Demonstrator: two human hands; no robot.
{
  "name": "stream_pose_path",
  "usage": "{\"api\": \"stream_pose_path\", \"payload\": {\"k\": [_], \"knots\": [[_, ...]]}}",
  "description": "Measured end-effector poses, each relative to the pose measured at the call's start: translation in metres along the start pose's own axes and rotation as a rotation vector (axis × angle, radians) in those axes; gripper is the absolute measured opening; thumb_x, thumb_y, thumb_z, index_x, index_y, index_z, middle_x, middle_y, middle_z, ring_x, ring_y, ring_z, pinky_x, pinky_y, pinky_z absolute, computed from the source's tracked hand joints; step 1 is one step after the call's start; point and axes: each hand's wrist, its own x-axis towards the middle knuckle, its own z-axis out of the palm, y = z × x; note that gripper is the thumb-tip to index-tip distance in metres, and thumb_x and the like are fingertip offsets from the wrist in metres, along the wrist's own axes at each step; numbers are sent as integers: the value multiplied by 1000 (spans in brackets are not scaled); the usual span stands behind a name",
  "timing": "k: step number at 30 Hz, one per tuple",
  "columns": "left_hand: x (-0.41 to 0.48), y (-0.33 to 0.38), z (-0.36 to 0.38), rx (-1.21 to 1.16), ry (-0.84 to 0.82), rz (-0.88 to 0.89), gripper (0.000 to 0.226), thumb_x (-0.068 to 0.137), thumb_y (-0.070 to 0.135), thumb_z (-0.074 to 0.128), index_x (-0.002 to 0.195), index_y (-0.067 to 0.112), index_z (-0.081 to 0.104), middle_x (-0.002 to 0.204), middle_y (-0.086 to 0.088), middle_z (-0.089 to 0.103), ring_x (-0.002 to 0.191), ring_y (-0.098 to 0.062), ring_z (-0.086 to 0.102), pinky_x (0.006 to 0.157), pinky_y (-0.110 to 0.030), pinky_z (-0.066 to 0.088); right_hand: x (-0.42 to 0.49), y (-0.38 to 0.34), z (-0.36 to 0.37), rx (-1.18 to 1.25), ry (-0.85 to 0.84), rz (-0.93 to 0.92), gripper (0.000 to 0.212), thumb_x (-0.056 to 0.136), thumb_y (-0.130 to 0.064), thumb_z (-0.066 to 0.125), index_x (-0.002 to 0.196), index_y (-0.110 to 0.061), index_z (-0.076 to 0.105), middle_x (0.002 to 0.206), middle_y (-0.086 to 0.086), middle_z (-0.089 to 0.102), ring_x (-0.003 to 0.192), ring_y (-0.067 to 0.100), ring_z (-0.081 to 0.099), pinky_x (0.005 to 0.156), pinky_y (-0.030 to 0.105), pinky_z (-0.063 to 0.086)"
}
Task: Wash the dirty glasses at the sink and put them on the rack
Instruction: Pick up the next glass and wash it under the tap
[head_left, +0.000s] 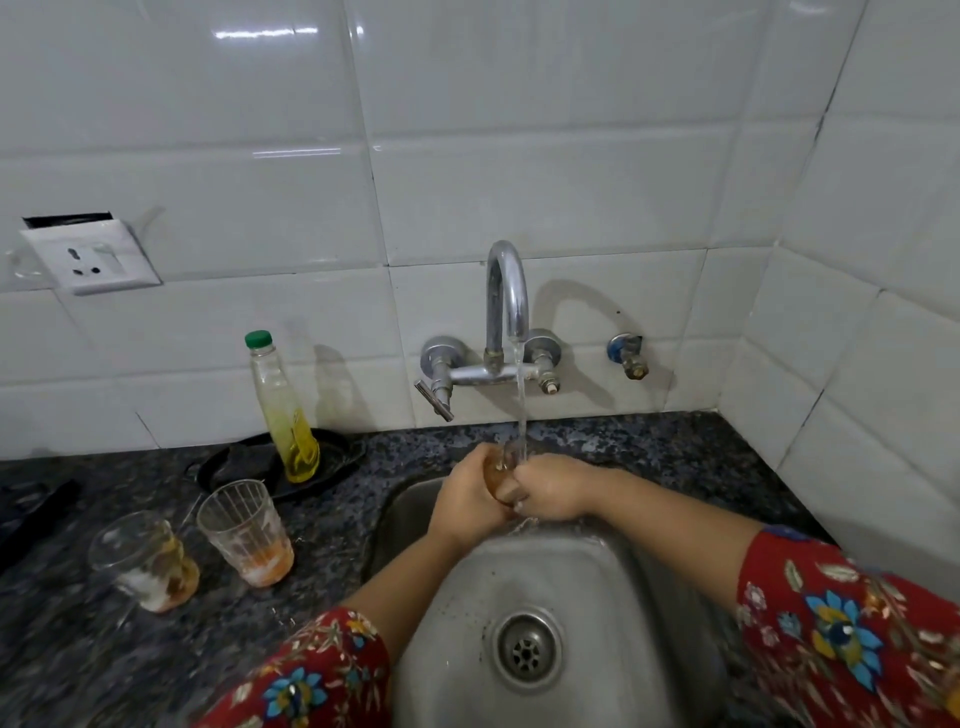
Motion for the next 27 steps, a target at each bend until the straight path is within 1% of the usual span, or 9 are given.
{"api": "stream_pose_path", "payload": {"k": [5,8,10,14,16,19,23,25,27], "knots": [[8,5,-17,-24,-275,115,45,70,16,85,109,15,61,97,13,63,90,13,60,80,-3,43,-14,13,0,-283,149,-63,14,89,-10,54,96,-14,66,97,6,67,86,25,64,83,39,53],[2,14,-4,27,-42,65,33,72,18,73,103,18,60,95,8,65,87,-4,63,80,-20,52,-5,-2,3,-78,4,-35,13,85,-14,51,89,-15,64,97,9,65,89,29,62,81,44,53],[1,10,-2,-19,-11,55,37,70,19,71,105,19,59,98,4,66,88,-11,65,82,-32,55,-6,0,-4,-34,-8,-48,14,87,-16,50,90,-13,63,97,11,65,87,29,61,80,44,52],[8,4,-17,-73,-328,99,50,67,13,84,111,18,60,105,3,68,97,-5,66,87,-16,51,-23,13,-4,-296,185,-145,13,88,-7,55,94,-10,66,93,9,68,83,26,65,75,36,53],[3,7,-8,-34,-263,54,42,68,18,79,105,24,60,99,7,69,93,-6,66,82,-19,53,-22,2,1,-177,55,-22,14,86,-13,53,92,-11,65,97,10,67,88,28,65,77,38,54],[-7,8,6,-44,-57,29,37,69,21,74,102,31,58,96,10,67,91,-6,65,78,-19,53,-13,0,4,62,-17,-64,9,84,-14,52,81,-16,60,92,6,64,84,26,62,79,40,52],[5,0,-7,-52,-306,45,53,66,16,83,114,17,60,111,0,67,104,-10,64,94,-29,52,-27,12,-4,-220,179,-149,17,92,-14,52,99,-17,68,101,2,68,94,23,62,91,36,48],[3,2,-4,-14,-274,41,47,65,19,81,107,23,61,104,5,68,99,-7,65,92,-34,53,-25,3,-2,-145,120,-45,20,87,-10,53,101,-15,67,102,5,67,93,25,62,88,38,50],[-9,10,5,-31,-118,-12,37,65,24,79,95,34,59,94,9,69,89,-3,65,85,-32,56,-21,-9,-1,93,-49,-12,19,82,-7,52,95,-13,66,96,7,65,87,25,60,81,41,51]]}}
